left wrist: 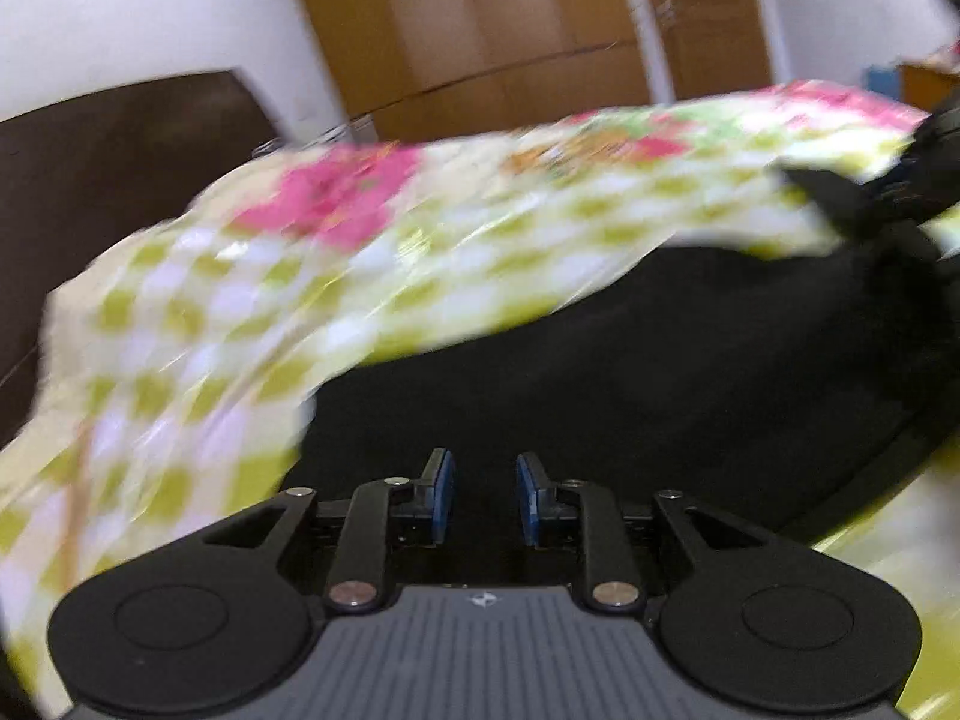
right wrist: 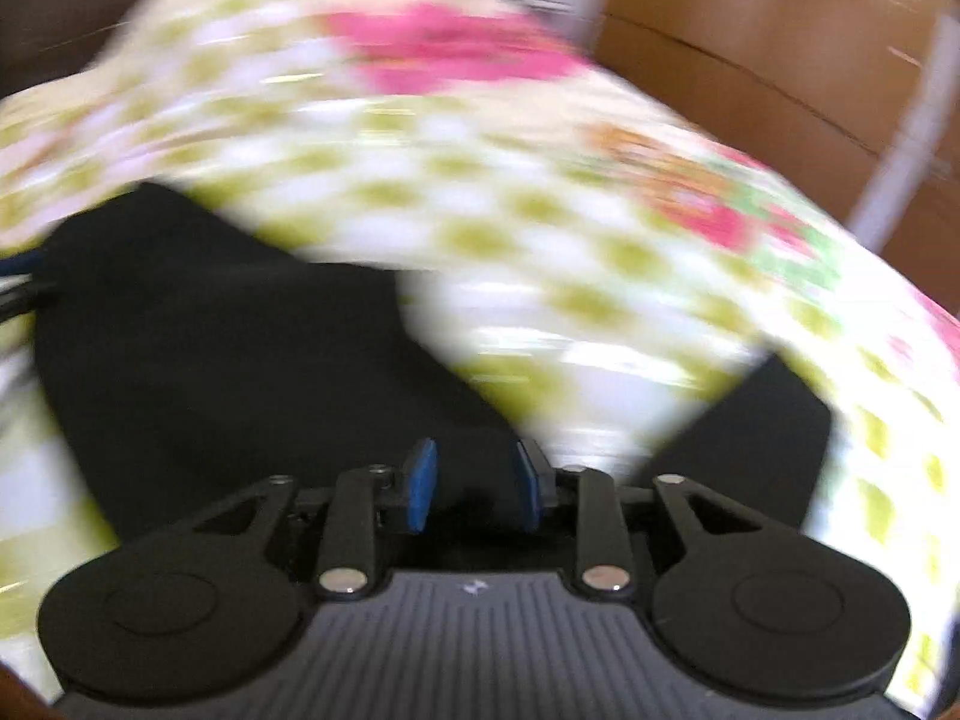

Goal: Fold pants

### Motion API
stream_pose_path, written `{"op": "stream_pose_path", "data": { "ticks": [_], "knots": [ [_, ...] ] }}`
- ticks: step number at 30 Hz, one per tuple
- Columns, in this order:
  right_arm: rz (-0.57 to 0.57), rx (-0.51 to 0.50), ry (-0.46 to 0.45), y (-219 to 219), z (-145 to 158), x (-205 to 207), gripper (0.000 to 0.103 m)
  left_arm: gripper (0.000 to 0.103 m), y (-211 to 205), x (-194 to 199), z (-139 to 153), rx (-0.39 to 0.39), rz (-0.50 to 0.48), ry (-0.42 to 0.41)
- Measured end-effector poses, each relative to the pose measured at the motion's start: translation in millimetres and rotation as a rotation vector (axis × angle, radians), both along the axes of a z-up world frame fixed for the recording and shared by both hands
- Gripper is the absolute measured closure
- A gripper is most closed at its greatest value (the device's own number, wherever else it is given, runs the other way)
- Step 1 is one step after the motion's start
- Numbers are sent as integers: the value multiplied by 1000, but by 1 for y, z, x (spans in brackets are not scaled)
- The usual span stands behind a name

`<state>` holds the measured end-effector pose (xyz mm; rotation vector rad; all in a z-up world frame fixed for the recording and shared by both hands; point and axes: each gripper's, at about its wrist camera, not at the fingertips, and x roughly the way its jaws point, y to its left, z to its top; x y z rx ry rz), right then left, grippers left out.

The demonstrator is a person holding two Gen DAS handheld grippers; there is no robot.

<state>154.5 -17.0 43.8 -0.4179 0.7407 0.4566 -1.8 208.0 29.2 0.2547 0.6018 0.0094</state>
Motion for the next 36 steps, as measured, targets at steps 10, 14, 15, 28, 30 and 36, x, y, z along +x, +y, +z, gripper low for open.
{"op": "stream_pose_path", "data": {
  "ticks": [10,14,15,28,30,36],
  "knots": [
    [-405,58,139,-50,-38,149,59,60,-148,66,-13,-246,-353,85],
    [-465,48,171,-57,-56,172,60,60,-190,75,-25,-250,-416,139],
    [-483,50,160,-61,-57,174,63,60,-196,77,-28,-226,-415,143],
    [-644,587,61,-267,43,30,100,60,-223,60,-10,-168,-481,84],
    [-709,650,76,-305,39,-18,100,60,-236,55,-9,-157,-525,73],
    [-863,683,212,-351,-45,-89,98,60,-282,45,-26,-19,-628,123]
  ]
}}
